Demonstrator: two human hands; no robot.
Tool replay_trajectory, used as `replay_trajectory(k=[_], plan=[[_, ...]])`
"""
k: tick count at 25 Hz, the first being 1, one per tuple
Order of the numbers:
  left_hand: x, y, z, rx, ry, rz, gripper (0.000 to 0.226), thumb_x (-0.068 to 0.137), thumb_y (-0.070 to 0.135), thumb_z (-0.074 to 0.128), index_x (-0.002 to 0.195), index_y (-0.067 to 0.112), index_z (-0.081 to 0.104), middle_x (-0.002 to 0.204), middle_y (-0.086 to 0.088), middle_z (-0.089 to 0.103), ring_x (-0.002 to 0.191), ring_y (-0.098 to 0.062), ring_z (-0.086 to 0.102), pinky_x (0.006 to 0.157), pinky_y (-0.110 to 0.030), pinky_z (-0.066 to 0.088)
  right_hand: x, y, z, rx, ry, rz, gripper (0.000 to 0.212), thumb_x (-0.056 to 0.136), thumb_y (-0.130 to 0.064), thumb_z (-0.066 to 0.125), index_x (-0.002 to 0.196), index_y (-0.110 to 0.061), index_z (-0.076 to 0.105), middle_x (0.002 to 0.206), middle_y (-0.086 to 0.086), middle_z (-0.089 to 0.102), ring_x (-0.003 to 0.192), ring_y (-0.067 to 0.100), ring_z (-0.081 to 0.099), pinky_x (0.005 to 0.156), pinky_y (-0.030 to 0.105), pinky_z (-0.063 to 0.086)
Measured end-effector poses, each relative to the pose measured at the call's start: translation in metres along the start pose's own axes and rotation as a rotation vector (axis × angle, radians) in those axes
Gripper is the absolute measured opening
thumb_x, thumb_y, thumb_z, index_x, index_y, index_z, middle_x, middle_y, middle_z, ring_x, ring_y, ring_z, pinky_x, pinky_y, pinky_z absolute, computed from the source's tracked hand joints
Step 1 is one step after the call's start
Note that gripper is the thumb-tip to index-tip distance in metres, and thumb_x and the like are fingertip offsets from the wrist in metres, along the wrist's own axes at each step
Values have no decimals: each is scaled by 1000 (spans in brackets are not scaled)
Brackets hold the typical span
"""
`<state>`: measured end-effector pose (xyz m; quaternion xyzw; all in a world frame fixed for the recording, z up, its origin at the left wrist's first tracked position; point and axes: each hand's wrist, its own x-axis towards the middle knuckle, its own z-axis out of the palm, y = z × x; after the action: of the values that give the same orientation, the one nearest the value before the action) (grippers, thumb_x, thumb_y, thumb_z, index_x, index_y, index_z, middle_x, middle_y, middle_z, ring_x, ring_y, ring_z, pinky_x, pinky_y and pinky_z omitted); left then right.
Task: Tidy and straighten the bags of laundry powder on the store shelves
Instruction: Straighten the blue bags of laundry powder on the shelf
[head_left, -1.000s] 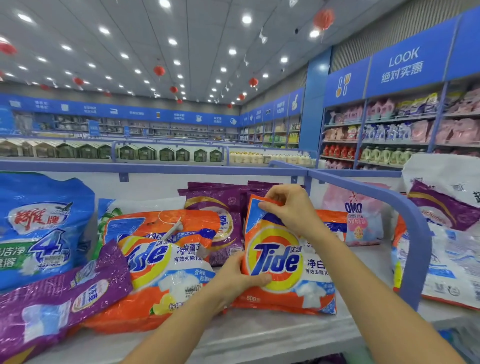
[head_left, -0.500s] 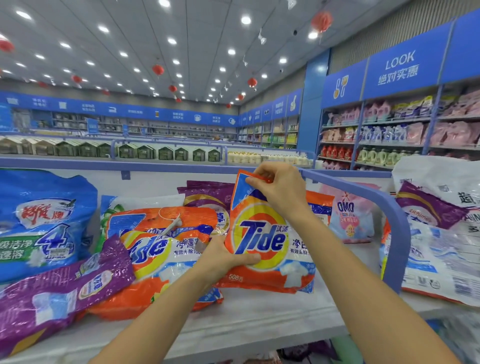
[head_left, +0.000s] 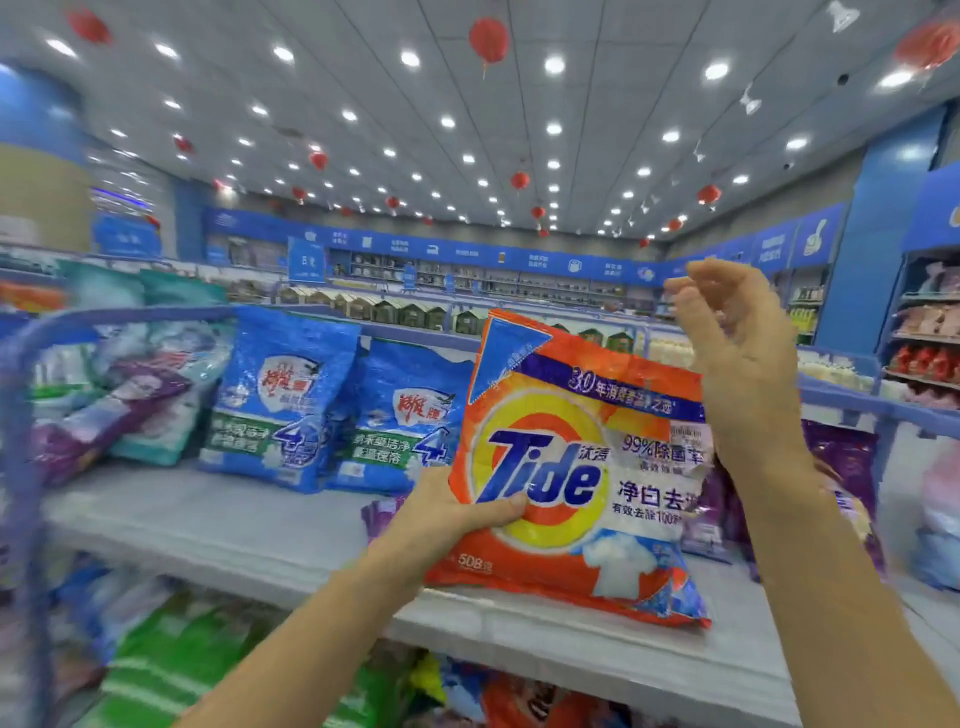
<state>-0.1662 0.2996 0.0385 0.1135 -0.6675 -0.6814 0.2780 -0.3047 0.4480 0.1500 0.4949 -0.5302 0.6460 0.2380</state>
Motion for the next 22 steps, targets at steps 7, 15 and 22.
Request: replay_trajectory(k=[7, 15, 22], plan=[[-118, 30, -205, -5, 244, -31, 45, 61, 17, 84, 103, 12, 67, 95, -13, 73, 86, -32, 70, 79, -42, 57, -83, -41, 156, 200, -214, 235, 26, 83, -44, 62, 103, -40, 45, 107, -10, 57, 98, 1, 53, 91, 29, 38], [-261, 64, -413, 29, 582, -13, 38, 55, 19, 82, 91, 14, 69, 88, -13, 74, 72, -27, 71, 70, -37, 59, -180, -139, 412, 594, -686, 588, 56, 88, -19, 62, 129, -34, 28, 106, -8, 60, 90, 1, 60, 65, 12, 49], [-336, 59, -562, 27, 811, -36, 67, 38, 23, 93, 97, 9, 65, 83, -13, 74, 64, -26, 71, 54, -31, 58, -265, -170, 605, 865, -1163, 785, 82, 56, -58, 80, 118, -9, 55, 111, 9, 69, 100, 26, 67, 86, 42, 54]])
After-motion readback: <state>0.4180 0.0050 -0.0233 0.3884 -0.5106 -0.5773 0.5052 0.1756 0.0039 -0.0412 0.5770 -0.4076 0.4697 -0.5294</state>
